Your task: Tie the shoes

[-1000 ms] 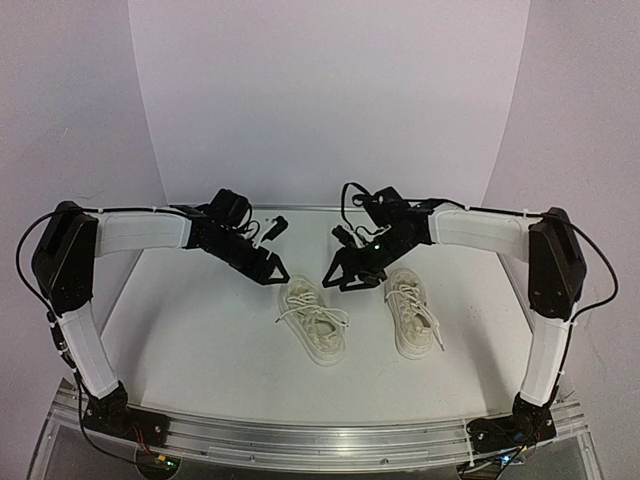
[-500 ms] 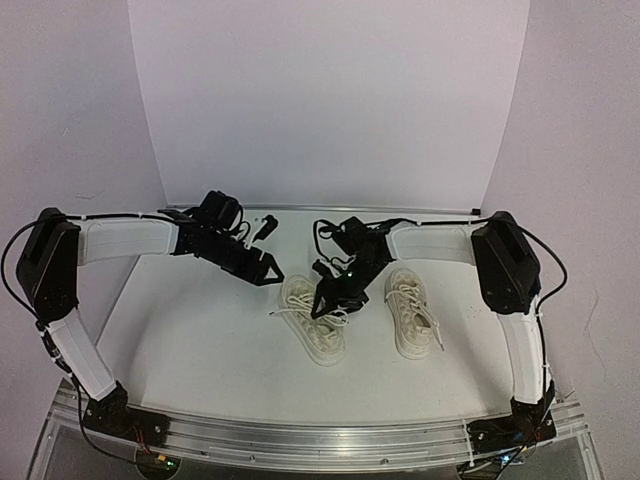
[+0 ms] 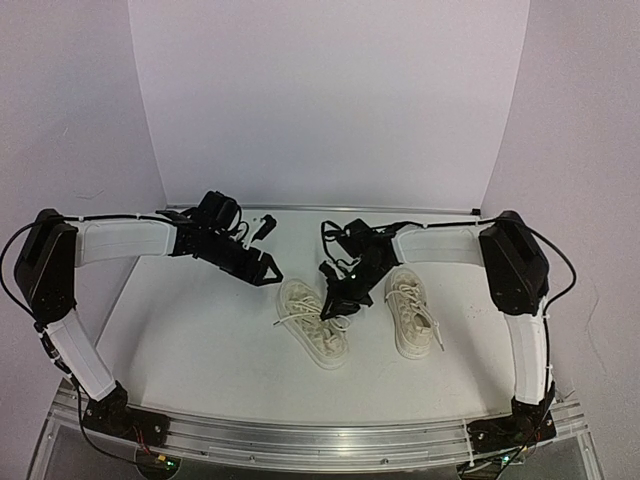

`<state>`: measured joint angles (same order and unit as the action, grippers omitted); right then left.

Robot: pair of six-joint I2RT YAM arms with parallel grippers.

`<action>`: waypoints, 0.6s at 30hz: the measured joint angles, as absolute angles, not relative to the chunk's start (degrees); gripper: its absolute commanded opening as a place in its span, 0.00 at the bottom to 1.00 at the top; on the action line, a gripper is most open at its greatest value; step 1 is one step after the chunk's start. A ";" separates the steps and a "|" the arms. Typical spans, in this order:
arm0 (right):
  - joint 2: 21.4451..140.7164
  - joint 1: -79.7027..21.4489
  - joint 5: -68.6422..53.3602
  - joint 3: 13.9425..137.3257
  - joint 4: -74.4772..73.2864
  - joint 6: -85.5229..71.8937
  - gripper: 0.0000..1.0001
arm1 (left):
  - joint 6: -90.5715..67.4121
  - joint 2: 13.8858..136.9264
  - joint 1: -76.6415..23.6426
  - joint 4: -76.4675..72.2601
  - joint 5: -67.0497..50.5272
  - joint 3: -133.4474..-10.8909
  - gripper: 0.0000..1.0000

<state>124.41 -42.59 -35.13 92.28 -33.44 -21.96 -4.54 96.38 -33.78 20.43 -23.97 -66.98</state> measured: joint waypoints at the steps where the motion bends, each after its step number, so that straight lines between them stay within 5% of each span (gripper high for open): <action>1: 122.70 -42.37 -34.62 90.14 -33.23 -23.05 0.00 | -4.54 96.38 -33.78 20.42 -23.97 -66.98 0.71; 11: 103.80 -36.33 -26.20 71.82 -31.32 -33.91 0.00 | -4.51 96.40 -33.78 19.84 -24.05 -66.98 0.72; 18: 101.67 -36.14 -21.48 66.37 -29.87 -39.07 0.00 | -4.55 96.40 -33.78 19.42 -24.05 -66.98 0.74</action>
<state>101.67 -36.14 -21.48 66.37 -29.87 -39.07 -4.55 96.40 -33.78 19.42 -24.05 -66.98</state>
